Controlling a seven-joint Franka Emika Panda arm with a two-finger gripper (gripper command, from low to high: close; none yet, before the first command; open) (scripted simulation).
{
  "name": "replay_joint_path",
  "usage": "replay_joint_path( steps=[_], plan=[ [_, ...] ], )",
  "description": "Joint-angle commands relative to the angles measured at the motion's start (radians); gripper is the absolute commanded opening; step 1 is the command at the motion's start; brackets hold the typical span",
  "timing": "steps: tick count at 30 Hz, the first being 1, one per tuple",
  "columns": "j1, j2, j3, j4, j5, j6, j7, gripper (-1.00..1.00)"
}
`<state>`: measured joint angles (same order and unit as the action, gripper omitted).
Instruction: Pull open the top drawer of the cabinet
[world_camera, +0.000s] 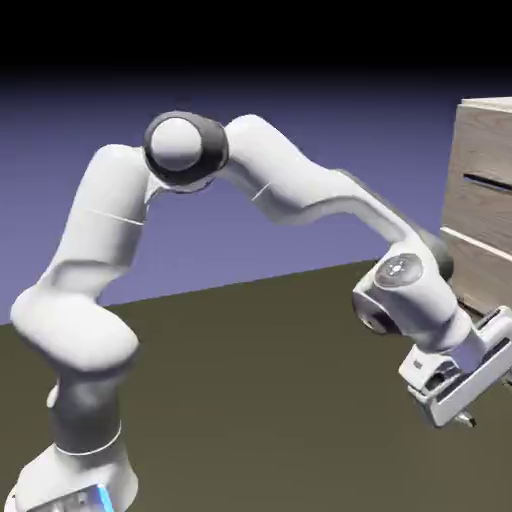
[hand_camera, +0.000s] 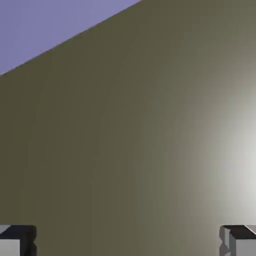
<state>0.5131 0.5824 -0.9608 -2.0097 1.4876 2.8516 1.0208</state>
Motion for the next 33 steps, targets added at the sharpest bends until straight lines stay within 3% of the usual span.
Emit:
replay_joint_path(
  steps=[1, 28, 33],
  plan=[
    [0.015, 0.034, -0.028, 0.023, 0.044, -0.005, 0.008, 0.0],
    [0.41, 0.943, -0.787, 0.655, 1.218, -0.152, 0.229, 0.0],
    [0.354, 0.97, -0.812, 0.781, 1.222, -0.117, 0.283, 0.0]
  ],
)
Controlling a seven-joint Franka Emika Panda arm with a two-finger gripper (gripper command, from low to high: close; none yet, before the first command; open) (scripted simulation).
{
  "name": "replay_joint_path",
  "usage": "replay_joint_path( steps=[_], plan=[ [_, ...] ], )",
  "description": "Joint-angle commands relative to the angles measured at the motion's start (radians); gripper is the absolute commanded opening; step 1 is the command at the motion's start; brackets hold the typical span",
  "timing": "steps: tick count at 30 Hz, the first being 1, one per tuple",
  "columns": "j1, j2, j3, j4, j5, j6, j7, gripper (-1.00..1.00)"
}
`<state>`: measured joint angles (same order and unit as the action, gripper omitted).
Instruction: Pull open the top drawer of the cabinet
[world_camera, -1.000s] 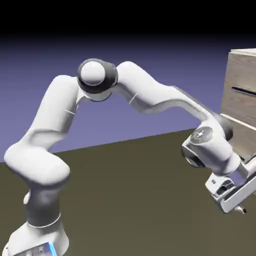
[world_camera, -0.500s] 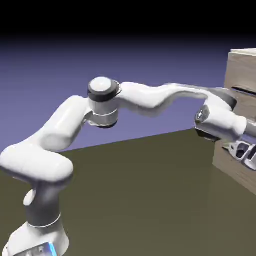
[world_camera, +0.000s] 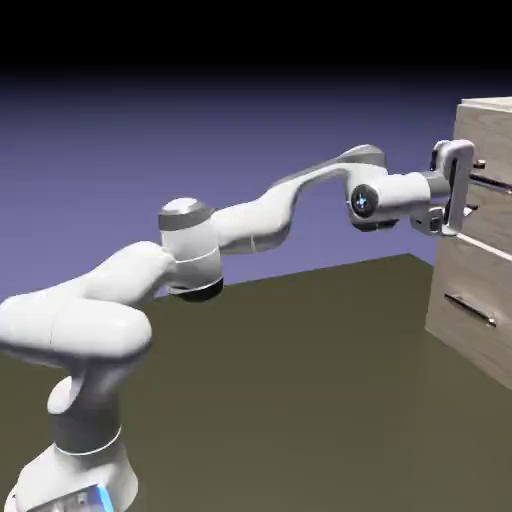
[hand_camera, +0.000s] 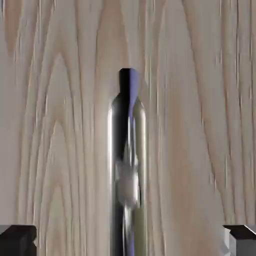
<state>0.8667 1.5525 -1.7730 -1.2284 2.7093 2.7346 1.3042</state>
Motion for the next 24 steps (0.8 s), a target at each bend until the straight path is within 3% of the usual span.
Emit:
replay_joint_path(
  steps=[1, 8, 9, 24],
  plan=[
    [-0.023, 0.0, -0.002, 0.036, -0.01, 0.013, 0.016, 0.0],
    [-0.171, 0.004, -0.011, 0.275, -0.073, 0.099, 0.122, 0.0],
    [-0.171, 0.004, -0.011, 0.275, -0.073, 0.099, 0.122, -1.0],
    [0.133, 0.043, -0.031, -0.232, 0.048, -0.096, -0.03, -1.0]
  ],
)
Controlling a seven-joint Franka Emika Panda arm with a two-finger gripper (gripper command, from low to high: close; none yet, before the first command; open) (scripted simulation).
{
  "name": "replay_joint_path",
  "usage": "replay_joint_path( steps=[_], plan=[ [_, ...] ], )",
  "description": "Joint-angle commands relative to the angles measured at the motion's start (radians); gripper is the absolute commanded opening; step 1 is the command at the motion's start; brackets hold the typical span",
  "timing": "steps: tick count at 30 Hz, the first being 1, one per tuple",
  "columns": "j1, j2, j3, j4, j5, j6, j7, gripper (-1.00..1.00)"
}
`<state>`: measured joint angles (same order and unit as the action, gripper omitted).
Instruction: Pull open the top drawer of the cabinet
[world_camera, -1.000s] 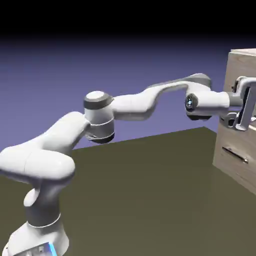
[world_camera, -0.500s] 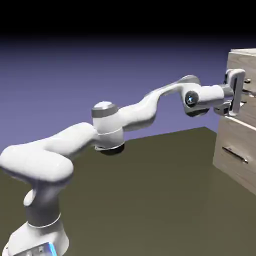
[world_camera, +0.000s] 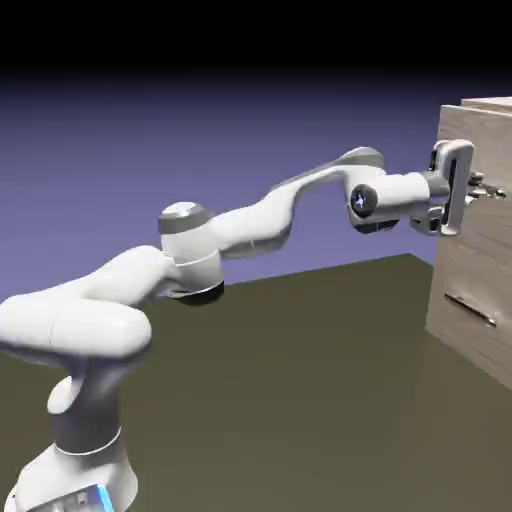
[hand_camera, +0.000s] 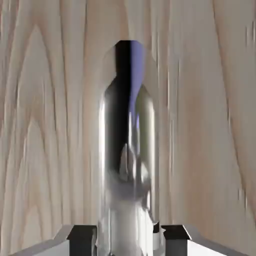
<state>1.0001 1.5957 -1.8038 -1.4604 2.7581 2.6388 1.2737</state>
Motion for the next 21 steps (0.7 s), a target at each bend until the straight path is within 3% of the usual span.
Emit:
replay_joint_path(
  steps=[1, 21],
  plan=[
    [0.022, 0.003, -0.001, -0.036, 0.004, -0.014, -0.007, -1.0],
    [0.523, 0.053, -0.031, -0.761, -0.007, -0.237, -0.102, -1.0]
  ],
)
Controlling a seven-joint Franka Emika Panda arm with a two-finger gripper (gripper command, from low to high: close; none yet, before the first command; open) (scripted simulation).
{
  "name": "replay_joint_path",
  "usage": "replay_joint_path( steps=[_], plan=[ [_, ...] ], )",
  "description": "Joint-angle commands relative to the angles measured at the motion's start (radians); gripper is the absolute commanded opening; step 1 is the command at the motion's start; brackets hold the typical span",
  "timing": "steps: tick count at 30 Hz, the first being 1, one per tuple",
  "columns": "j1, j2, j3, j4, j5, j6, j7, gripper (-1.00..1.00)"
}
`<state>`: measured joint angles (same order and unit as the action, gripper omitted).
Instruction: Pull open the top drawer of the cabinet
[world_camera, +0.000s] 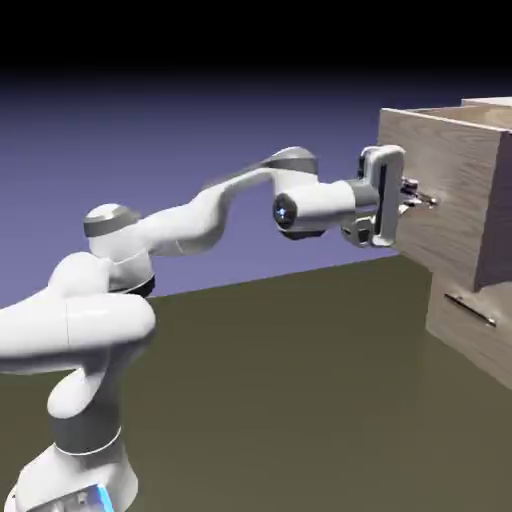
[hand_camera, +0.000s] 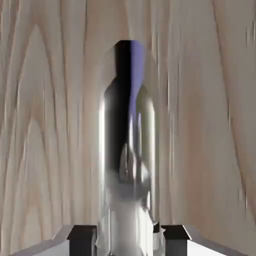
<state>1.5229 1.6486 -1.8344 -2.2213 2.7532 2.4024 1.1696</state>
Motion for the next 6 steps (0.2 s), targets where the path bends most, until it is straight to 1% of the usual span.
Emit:
replay_joint_path(
  steps=[1, 2, 3, 4, 6],
  plan=[
    [0.029, 0.002, -0.003, -0.036, -0.007, -0.008, -0.002, -1.0],
    [0.054, 0.004, -0.006, -0.067, -0.012, -0.013, -0.004, -1.0],
    [0.054, 0.004, -0.006, -0.067, -0.012, -0.013, -0.004, 1.0],
    [0.054, 0.004, -0.006, -0.067, -0.012, -0.013, -0.004, 1.0],
    [0.117, 0.011, -0.014, -0.139, -0.027, -0.024, -0.007, 1.0]
  ],
)
